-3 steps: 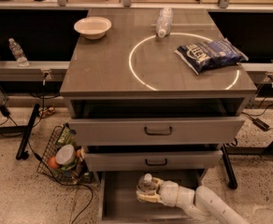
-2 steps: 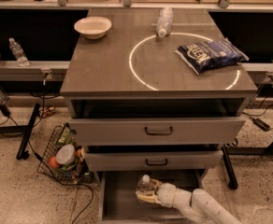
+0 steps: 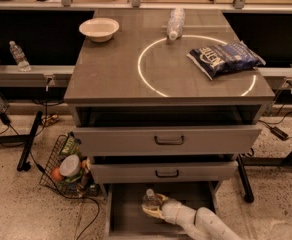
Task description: Place water bottle into bottom drawer
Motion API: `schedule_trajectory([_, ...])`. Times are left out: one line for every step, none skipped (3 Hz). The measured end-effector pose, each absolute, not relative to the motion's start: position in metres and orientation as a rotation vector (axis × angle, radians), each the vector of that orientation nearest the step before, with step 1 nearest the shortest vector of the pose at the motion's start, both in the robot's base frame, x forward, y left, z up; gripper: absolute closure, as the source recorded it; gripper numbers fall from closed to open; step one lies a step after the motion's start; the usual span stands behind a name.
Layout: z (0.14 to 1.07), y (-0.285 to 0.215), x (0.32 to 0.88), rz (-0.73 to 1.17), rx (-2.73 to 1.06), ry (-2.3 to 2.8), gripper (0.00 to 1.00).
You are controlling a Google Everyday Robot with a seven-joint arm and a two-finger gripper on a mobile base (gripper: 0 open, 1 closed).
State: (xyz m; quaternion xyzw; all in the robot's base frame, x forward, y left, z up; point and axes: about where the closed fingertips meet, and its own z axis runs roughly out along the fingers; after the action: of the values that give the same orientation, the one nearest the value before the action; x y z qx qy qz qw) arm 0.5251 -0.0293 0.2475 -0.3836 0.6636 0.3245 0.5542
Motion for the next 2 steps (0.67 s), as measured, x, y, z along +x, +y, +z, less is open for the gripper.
schedule_trajectory([0.224, -0.024, 0.536, 0.682, -0.899, 1.609, 0.97])
schedule_trajectory([0.214, -0.022, 0.540, 0.668, -0.917, 1.621, 0.75])
